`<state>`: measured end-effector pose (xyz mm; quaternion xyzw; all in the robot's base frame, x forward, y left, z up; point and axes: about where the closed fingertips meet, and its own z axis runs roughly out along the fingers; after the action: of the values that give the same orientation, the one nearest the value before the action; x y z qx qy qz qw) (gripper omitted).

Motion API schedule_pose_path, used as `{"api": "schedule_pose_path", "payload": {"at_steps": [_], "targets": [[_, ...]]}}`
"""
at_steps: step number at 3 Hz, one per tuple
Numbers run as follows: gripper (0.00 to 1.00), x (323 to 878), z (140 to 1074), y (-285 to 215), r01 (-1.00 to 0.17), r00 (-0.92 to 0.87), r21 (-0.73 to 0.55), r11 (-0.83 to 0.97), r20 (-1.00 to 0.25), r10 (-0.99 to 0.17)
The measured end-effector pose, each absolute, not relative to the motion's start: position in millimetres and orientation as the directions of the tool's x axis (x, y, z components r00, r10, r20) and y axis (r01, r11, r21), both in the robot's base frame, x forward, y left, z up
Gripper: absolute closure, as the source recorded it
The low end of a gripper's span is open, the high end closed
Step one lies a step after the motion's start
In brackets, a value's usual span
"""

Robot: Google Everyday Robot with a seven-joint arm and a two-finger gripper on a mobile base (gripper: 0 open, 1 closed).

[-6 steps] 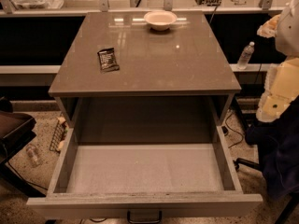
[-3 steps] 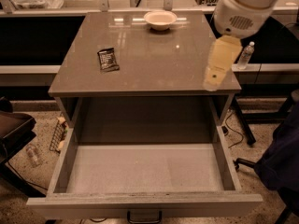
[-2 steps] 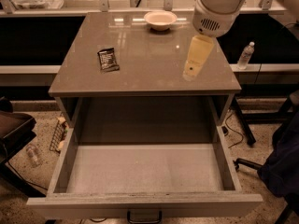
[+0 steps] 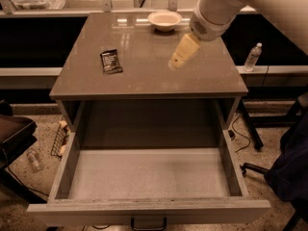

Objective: Place rxbar chocolate into top drawer

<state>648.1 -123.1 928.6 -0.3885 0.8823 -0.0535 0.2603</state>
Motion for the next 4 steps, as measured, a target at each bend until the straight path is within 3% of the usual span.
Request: {"api": "schedule_pose_path", "payload": {"at_steps": [2,4], "targets": [[0.0,663,924,-73,-0.649,-0.585,-0.07,0.757,-0.591,-0.556],[0.0,684,909,-61,-0.614,-0.584,-0.074,0.785,-0.627,-0.516]]}}
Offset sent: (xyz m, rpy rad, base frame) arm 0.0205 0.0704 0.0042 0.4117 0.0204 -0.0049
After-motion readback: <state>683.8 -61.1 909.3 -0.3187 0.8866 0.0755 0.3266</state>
